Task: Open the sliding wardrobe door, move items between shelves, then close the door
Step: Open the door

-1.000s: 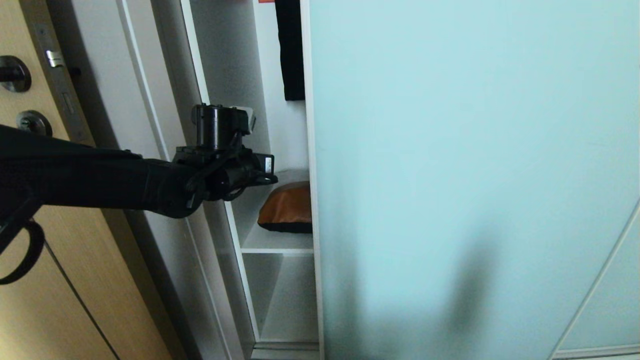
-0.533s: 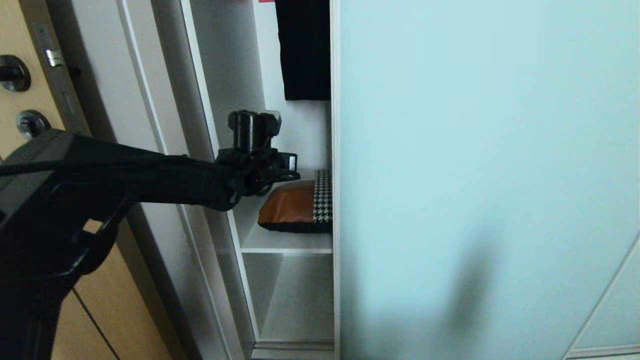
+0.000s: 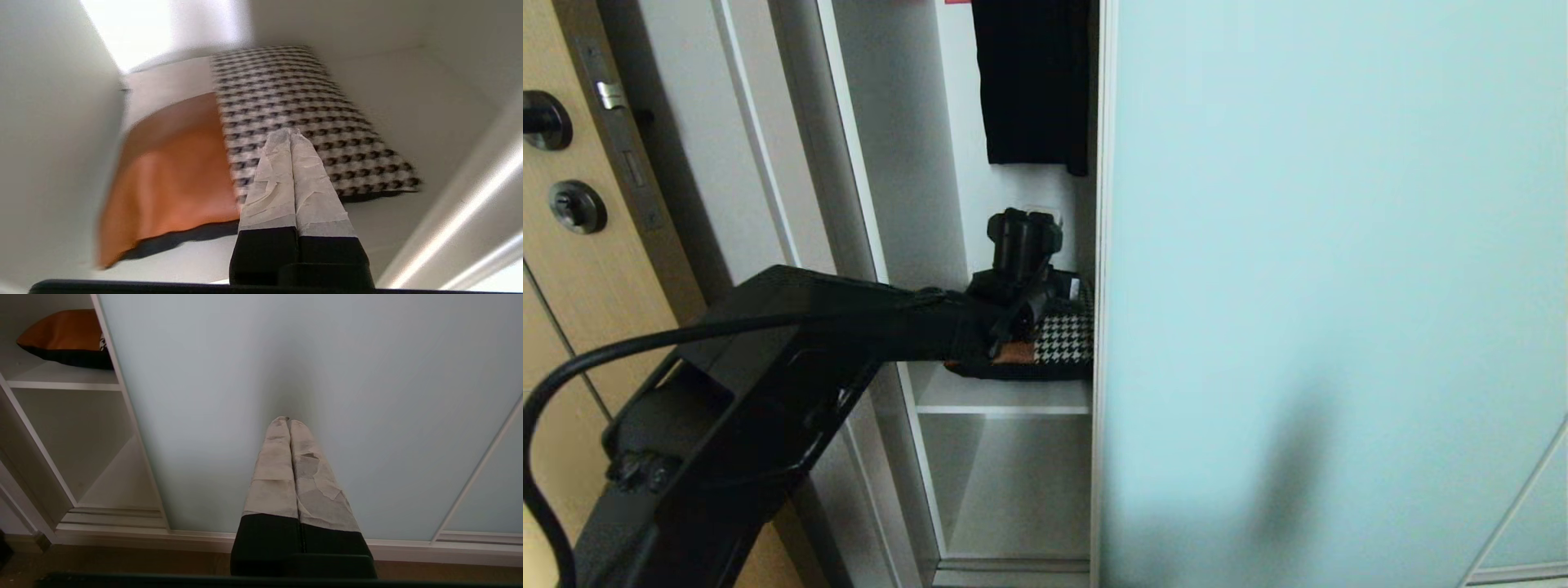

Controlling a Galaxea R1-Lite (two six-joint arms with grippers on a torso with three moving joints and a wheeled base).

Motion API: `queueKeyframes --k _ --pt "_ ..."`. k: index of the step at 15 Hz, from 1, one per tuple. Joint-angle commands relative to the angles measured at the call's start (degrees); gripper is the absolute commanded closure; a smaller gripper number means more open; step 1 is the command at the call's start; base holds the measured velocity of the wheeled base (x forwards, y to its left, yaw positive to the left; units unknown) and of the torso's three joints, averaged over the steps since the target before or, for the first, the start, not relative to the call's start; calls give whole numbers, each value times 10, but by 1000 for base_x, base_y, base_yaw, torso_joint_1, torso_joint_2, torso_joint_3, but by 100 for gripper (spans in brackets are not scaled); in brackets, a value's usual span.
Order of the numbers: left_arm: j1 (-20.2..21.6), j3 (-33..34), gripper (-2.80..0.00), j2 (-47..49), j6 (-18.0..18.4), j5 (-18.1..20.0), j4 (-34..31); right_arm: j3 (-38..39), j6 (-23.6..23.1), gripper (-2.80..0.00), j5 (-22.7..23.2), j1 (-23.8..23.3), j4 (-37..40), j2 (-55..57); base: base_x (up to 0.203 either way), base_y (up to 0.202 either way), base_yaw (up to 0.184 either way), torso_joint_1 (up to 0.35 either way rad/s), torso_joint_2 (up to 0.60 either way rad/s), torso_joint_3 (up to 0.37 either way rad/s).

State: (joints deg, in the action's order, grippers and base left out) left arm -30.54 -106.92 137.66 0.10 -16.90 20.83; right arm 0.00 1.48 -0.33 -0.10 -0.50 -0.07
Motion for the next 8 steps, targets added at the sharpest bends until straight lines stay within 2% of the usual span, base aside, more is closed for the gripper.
queueKeyframes --k 1,8 --pt "-15 -25 0 33 1 -2 1 0 0 0 0 0 0 1 0 0 0 0 0 0" --pt "-51 -39 0 61 9 6 9 0 0 0 0 0 0 1 0 0 0 0 0 0"
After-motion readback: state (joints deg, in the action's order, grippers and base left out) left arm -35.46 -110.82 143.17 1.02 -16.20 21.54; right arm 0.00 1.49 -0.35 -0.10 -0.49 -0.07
